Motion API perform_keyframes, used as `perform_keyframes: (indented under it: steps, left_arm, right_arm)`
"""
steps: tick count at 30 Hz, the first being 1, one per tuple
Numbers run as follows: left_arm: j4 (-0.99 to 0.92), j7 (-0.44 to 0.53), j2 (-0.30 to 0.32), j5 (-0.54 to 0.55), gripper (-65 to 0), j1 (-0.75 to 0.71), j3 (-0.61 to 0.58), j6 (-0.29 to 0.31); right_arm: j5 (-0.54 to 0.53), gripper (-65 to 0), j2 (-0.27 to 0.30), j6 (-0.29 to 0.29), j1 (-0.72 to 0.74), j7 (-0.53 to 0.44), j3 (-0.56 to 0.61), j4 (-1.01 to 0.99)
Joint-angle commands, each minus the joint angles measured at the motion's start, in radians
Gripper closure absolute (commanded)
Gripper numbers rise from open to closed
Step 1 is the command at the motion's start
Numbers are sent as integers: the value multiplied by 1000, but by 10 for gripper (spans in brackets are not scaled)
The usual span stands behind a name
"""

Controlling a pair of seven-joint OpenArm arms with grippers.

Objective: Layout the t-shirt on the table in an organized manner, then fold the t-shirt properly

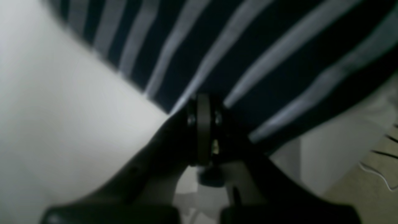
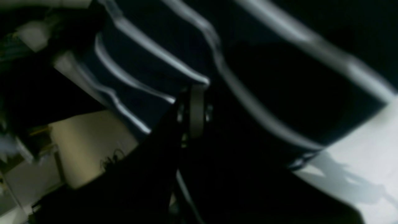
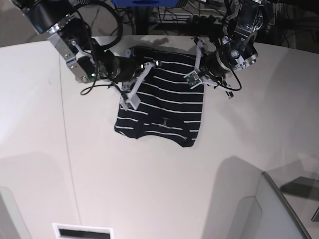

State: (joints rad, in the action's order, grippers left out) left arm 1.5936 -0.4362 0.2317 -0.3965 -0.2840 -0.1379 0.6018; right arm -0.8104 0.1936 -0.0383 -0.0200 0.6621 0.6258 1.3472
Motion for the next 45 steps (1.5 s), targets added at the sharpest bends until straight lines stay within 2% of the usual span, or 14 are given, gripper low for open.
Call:
perform_keyframes:
  steps: [1,11,14,17,21,27,30,33,36,38,41,43,45]
  left_arm:
    - [17,15,5,5,0,-1,7,-6]
    - [21,15,5,5,0,-4,17,-6]
    - [73,15,15,6,0,1,19,-6]
    - [166,7,27,15,0,-2,21,-6]
    - [242,-74,19,15,0,-4,62,-6]
    - [251,-74,18,17,0,-5,122,-6]
    - [273,-72,16,38,0,-11,199,-4]
    - [322,-72,28,163,0,-65,281,-1]
    - [351,-71,54,262,0,-166,338,-1]
    - [350,-69,62,282,0,-235,361,-3]
    - [333,-66,62,290,0,-349,407,-4]
    - [310,6,59,291,0,-436,444,-4]
    - [284,121,57,290,0,-530,481,-4]
  right_arm:
    - [30,0,13,-21,15,-2,-2,-8]
    - [27,0,45,-21,21,0,-7,-10]
    - [24,0,73,-22,13,8,-5,104]
    - [24,0,80,-31,5,84,-11,242]
    - [24,0,71,-31,-18,163,-99,346]
    - [24,0,76,-31,-41,176,-156,409]
    - [26,0,80,-31,-93,178,-248,478]
    - [30,0,83,-30,-162,183,-396,539]
    - [30,0,128,-27,-211,250,-508,559]
    - [29,0,162,-27,-262,296,-551,575]
    - [30,0,200,-28,-366,302,-607,604]
    - [30,0,209,-28,-433,302,-651,621]
    - [30,0,209,-28,-489,302,-683,624]
